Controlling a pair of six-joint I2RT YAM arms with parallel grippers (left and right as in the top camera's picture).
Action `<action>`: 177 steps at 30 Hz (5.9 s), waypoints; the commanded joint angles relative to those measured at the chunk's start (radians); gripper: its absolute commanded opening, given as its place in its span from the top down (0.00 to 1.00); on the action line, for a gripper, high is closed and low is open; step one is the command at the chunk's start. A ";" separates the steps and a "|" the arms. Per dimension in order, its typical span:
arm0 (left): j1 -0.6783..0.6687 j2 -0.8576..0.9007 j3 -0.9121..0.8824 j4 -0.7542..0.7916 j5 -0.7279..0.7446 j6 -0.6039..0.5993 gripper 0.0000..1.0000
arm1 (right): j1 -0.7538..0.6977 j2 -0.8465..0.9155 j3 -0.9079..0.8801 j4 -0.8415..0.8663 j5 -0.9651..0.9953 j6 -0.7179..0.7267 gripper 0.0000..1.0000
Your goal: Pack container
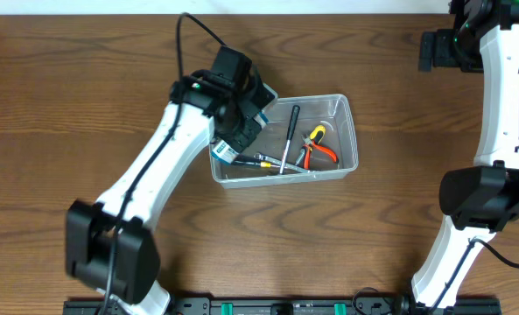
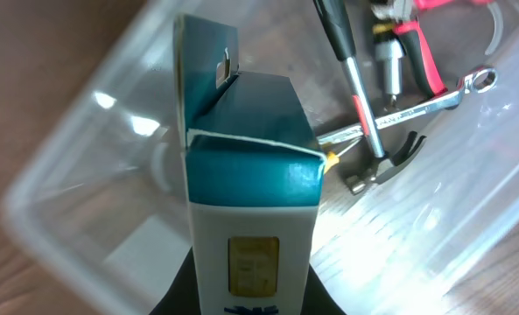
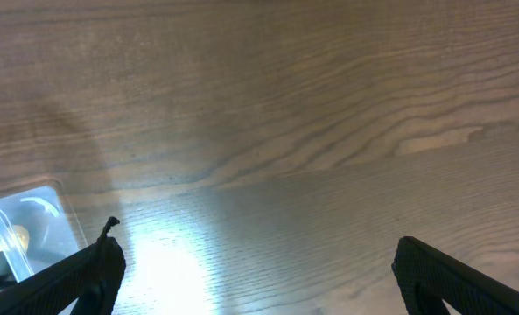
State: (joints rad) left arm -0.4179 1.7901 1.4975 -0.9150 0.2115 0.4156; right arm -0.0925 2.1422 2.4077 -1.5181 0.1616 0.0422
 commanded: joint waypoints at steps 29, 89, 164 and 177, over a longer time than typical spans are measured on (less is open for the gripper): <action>-0.075 0.168 0.045 0.057 -0.100 -0.009 0.07 | 0.000 -0.012 0.013 0.000 0.006 0.013 0.01; 0.531 -0.129 0.117 0.127 -0.486 -0.503 0.02 | 0.000 -0.012 0.013 0.000 0.006 0.013 0.01; 0.531 -0.129 0.117 0.127 -0.486 -0.503 0.02 | 0.140 -1.981 -2.213 1.623 -0.076 0.010 0.01; 0.531 -0.129 0.117 0.127 -0.486 -0.503 0.02 | 0.135 -1.992 -2.330 1.624 -0.084 0.016 0.01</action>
State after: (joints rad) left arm 0.1104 1.6703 1.6062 -0.7856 -0.2657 -0.0788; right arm 0.0574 0.1627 0.0895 0.1020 0.0856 0.0422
